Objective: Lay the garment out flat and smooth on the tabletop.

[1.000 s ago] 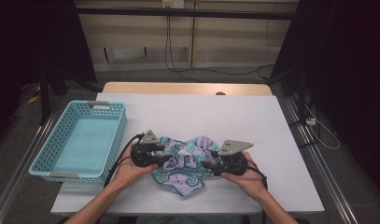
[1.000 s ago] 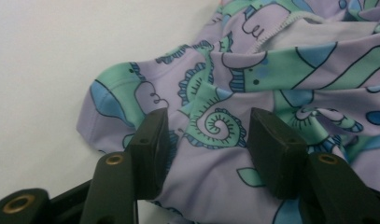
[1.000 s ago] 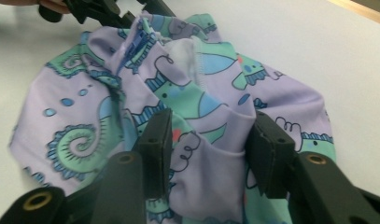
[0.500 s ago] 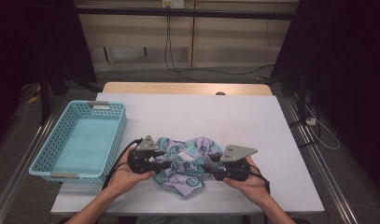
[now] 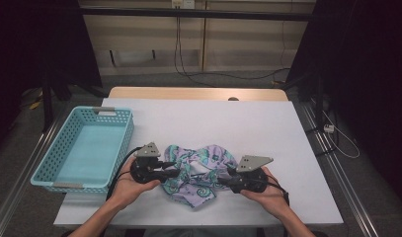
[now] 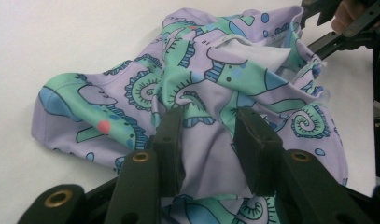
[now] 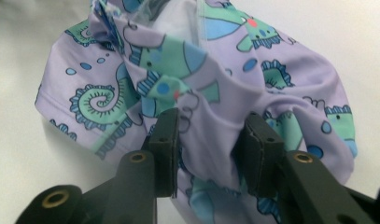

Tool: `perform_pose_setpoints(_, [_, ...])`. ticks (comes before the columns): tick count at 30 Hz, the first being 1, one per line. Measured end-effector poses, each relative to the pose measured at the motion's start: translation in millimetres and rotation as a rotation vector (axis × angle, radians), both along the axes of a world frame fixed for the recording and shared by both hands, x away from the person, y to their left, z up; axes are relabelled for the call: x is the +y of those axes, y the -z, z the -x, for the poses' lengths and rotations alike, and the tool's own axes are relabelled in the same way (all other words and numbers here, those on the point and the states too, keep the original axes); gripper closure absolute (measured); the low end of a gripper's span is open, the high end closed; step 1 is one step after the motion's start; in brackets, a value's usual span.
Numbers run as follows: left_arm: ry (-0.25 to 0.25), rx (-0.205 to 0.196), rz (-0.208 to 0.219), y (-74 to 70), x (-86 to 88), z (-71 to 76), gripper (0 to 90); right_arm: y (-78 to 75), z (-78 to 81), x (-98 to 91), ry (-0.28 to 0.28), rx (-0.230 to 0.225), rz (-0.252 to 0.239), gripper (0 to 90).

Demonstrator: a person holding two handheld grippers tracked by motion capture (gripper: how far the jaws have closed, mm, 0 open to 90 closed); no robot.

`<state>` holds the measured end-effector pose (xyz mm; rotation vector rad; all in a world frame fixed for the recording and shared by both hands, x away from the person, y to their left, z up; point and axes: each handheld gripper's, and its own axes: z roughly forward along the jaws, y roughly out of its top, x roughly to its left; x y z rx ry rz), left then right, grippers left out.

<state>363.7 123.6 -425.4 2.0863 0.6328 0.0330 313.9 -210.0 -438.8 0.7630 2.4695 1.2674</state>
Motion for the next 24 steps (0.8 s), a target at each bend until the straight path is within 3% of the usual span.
perform_pose_setpoints(2, [-0.007, 0.003, 0.001, 0.7, 0.3, -0.3, 62.3, 1.0, 0.2, -2.1, -0.005, 0.005, 0.002, 64.8])
perform_pose_setpoints(4, [-0.017, 0.0, -0.008, 1.6, 1.3, -1.6, 61.3, 0.9, 3.3, -3.1, -0.019, 0.004, 0.001, 79.0])
perform_pose_setpoints(7, [-0.04, -0.005, -0.012, 2.6, 1.4, -3.2, 56.9, -3.3, 7.4, -6.3, -0.01, -0.024, -0.017, 87.2])
perform_pose_setpoints(14, [-0.069, -0.006, -0.005, 4.1, 1.7, -7.5, 52.1, -5.9, 3.2, -22.8, 0.026, -0.032, 0.003, 88.5])
perform_pose_setpoints(18, [-0.031, -0.002, 0.004, 4.8, -4.3, -9.7, 52.5, -0.3, 8.3, -41.2, 0.062, -0.015, 0.028, 88.6])
perform_pose_setpoints(20, [-0.025, -0.001, 0.019, 3.5, -7.8, -9.8, 52.7, 1.0, 11.5, -44.5, 0.067, -0.013, 0.041, 88.5])
perform_pose_setpoints(24, [-0.005, 0.007, 0.006, 4.6, -13.8, -9.1, 54.9, 2.8, 11.4, -48.6, 0.09, -0.01, 0.051, 88.4])
